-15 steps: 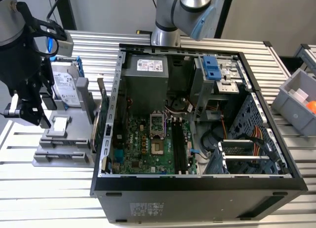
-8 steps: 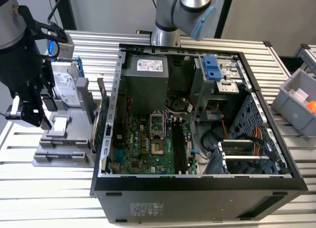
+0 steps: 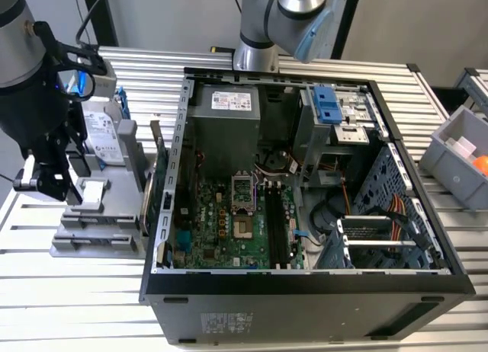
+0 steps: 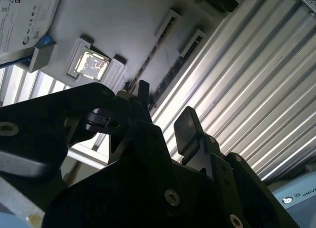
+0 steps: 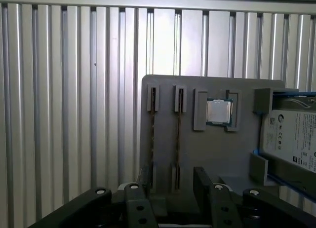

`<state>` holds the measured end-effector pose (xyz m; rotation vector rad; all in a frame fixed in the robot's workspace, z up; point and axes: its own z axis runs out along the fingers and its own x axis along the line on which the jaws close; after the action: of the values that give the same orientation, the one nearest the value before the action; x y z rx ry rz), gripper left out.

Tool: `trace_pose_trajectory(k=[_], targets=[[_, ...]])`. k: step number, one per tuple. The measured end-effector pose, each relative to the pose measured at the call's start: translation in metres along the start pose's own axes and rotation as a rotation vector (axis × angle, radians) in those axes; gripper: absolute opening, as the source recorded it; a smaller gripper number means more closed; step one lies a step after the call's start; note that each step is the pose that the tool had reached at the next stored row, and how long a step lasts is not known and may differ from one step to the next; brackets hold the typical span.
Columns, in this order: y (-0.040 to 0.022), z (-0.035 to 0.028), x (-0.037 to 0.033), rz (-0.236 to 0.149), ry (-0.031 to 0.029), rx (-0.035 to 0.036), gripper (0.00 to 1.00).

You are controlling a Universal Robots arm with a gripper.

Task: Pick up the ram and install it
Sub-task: 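Pick up the ram and move it above insertion slot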

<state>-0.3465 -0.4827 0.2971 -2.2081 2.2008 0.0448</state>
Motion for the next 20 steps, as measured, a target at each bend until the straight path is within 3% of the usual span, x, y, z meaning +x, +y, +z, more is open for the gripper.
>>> trace_pose_trajectory(k=[20], targets=[[-0.0001,0.0188,0.0019,0.0,0.0,-0.0008,1.0]])
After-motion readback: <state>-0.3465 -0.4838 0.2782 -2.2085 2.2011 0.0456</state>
